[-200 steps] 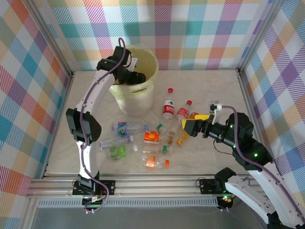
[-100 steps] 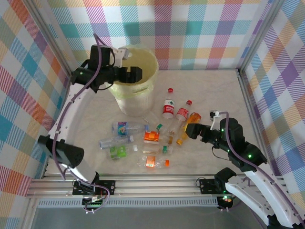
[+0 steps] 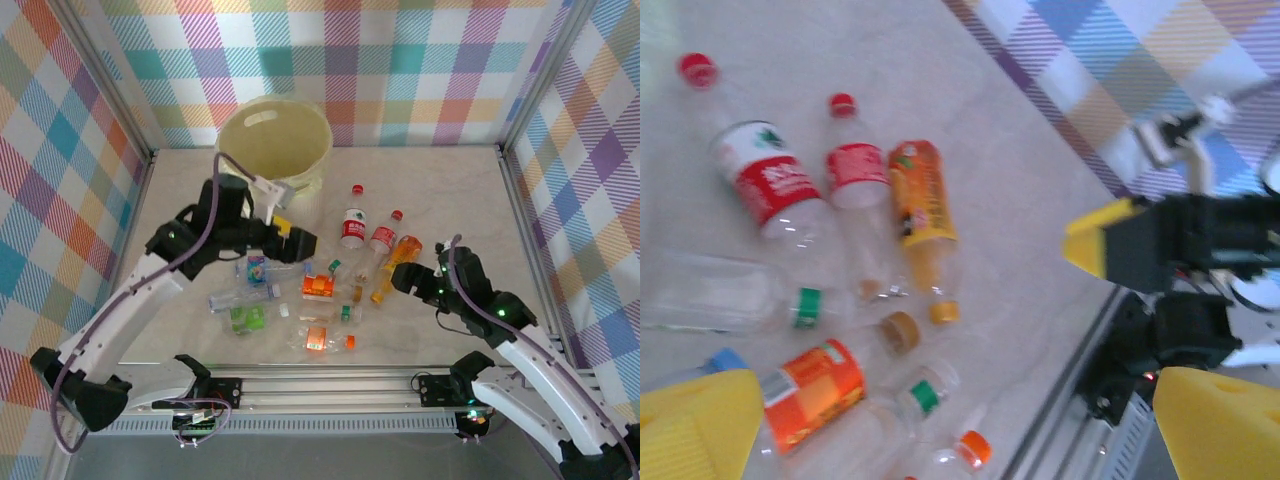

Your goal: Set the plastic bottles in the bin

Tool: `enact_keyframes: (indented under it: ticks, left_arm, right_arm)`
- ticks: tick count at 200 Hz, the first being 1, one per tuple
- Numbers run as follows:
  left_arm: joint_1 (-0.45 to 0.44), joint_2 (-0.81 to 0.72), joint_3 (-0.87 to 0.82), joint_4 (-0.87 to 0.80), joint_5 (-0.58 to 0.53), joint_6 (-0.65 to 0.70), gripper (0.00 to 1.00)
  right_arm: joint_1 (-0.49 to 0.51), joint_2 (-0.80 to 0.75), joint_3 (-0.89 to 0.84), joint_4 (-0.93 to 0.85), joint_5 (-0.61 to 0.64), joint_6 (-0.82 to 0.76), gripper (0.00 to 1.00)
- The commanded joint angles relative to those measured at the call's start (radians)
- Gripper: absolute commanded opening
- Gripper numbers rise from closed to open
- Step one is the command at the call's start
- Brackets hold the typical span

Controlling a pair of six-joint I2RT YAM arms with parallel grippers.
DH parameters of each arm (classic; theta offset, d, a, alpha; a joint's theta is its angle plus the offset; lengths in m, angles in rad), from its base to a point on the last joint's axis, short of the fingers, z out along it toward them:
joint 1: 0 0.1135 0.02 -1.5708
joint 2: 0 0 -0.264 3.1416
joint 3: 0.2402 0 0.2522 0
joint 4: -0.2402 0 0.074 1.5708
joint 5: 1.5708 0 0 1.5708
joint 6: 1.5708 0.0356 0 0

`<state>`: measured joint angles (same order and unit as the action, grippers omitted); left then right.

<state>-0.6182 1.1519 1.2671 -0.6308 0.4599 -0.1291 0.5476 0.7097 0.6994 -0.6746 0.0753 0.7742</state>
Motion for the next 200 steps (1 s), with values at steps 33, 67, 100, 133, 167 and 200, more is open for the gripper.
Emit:
enact_keyframes:
  ticks: [33, 67, 100, 133, 167, 200]
  left_arm:
    - [-0.209, -0.07, -0.202, 0.235, -0.122, -0.104, 1.0]
    - [-0.313, -0.059, -0.276, 0.344, -0.179, -0.135, 1.0]
    - [-0.383, -0.057, -0.339, 0.491, -0.274, -0.177, 1.0]
    - [-0.429, -0.071, -0.404, 0.605, -0.365, -0.197, 1.0]
    - [-0.444, -0.072, -0.452, 0.678, -0.412, -0.226, 1.0]
    - [-0.457, -0.091, -0.512, 0.729, -0.513, -0.259, 1.0]
  right_arm:
    - [-0.111, 0.184, 0.027, 0.097, -0.042, 0.024, 0.81]
    - [-0.211, 0.289, 0.021, 0.186, -0.096, 0.011, 0.78]
    - [-0.303, 0.397, 0.016, 0.283, -0.164, -0.001, 0.76]
    - [-0.358, 0.507, 0.032, 0.352, -0.213, -0.011, 0.75]
    - [-0.384, 0.611, 0.052, 0.421, -0.243, -0.005, 0.75]
    - [-0.388, 0.696, 0.072, 0.469, -0.248, 0.004, 0.75]
